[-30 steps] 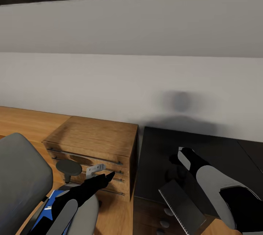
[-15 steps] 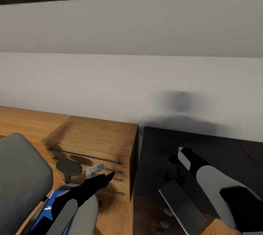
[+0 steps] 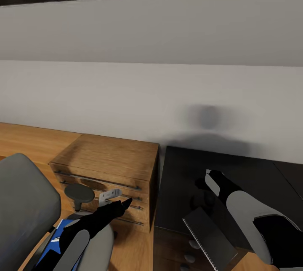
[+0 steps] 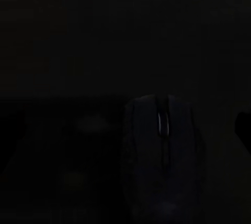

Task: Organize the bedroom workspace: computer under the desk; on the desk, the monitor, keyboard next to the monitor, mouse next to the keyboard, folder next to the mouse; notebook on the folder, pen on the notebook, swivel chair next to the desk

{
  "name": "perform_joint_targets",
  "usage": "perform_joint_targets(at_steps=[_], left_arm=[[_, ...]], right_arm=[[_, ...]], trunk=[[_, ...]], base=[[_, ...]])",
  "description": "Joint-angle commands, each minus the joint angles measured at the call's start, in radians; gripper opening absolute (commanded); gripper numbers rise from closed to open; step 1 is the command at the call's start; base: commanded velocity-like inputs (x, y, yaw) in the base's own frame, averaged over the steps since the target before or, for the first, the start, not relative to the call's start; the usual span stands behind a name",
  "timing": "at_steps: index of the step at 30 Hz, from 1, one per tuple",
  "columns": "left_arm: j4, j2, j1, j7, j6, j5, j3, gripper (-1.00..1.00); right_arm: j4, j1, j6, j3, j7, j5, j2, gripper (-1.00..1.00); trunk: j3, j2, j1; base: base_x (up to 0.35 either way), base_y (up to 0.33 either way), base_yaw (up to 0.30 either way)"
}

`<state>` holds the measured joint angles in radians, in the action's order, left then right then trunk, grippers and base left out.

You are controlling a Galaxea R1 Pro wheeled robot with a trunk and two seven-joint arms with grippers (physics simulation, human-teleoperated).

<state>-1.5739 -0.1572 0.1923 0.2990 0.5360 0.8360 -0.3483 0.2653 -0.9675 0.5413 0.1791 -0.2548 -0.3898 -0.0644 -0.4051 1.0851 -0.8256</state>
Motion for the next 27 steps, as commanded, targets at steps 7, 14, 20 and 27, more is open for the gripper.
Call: perform_joint_targets(at_steps=[7,14,20,27], left_arm=[[0.000,-0.001,0.001,0.011,0.001,0.011,-0.002,1.00],[0.000,-0.001,0.001,0.011,0.001,0.009,-0.002,1.00],[0.000,-0.002,0.001,0.011,0.001,0.010,-0.001,1.00],[0.000,-0.002,0.001,0.011,0.001,0.011,-0.001,1.00]], right_arm=[[0.003,0.000,0.005,0.008,-0.006,-0.011,0.000,1.00],[0.003,0.000,0.005,0.009,-0.007,-0.008,-0.001,1.00],[0.002,0.000,0.005,0.009,-0.007,-0.006,-0.002,1.00],[-0.001,0.000,0.005,0.009,-0.009,-0.005,-0.002,1.00]], trunk=[[-0.001,0.001,0.000],[-0.001,0.001,0.000],[-0.001,0.001,0.000],[-0.017,0.036,-0.019]], base=[[0.000,0.000,0.000],[0.000,0.000,0.000],[0.000,0.000,0.000],[0.000,0.000,0.000]])
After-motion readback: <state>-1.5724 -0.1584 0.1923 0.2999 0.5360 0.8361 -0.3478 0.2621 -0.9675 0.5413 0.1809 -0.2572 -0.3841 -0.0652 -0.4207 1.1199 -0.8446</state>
